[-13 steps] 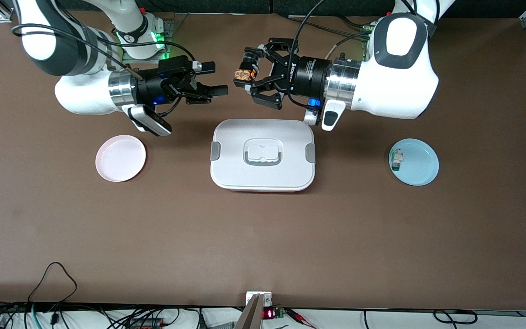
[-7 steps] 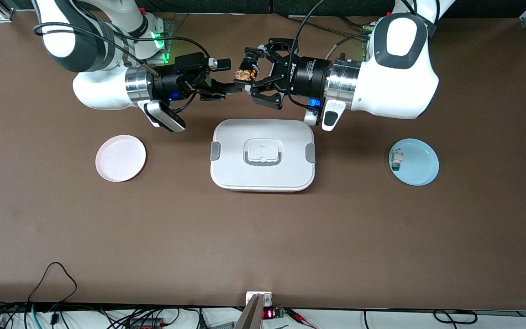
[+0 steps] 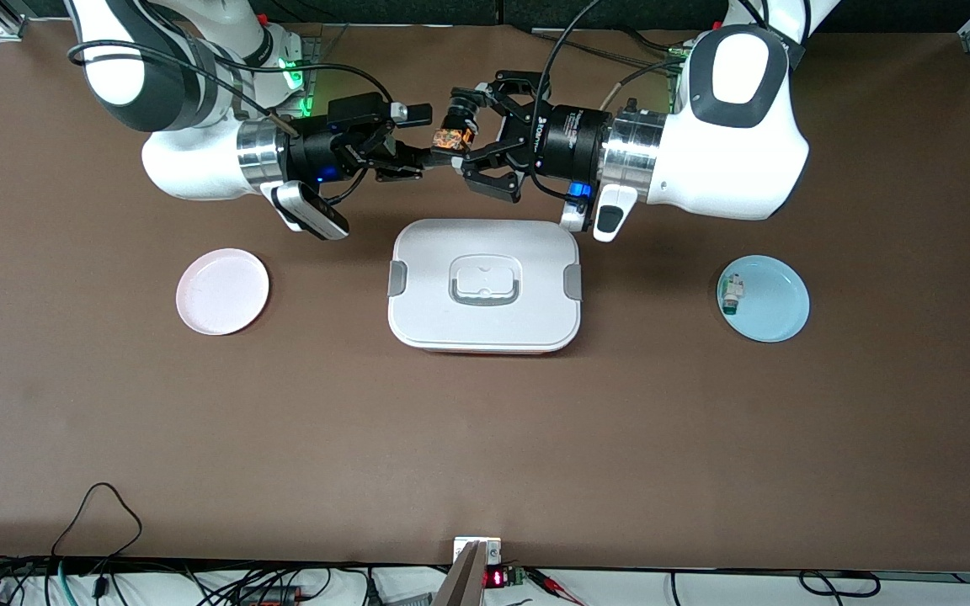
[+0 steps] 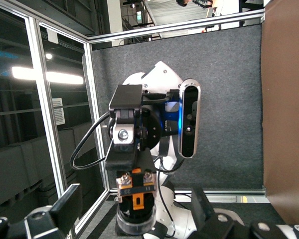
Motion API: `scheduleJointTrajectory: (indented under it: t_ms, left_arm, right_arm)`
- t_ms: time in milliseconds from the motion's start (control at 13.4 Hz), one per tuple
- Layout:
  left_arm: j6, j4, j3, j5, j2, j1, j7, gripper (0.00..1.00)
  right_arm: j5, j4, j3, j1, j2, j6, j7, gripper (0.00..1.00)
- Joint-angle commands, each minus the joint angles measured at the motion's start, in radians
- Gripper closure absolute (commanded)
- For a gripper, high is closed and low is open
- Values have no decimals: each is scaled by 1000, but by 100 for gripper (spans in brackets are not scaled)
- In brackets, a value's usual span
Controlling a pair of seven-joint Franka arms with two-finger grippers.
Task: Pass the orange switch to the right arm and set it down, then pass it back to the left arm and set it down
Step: 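Close the right gripper on the switch held by the left gripper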
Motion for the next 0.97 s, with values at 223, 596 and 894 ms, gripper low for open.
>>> scheduleJointTrajectory:
  t_ms: [223, 596, 894]
  left_arm:
    - [-4, 27, -3, -20, 15, 1, -16, 100]
    - [-4, 27, -3, -20, 15, 1, -14, 100]
    - [-4, 27, -3, -20, 13, 1, -16, 100]
  right_arm:
    - [28, -5, 1, 16, -12, 30, -25, 20]
    - [28, -5, 1, 16, -10, 30, -46, 40]
    - [26, 5, 1, 18, -12, 30, -143, 69]
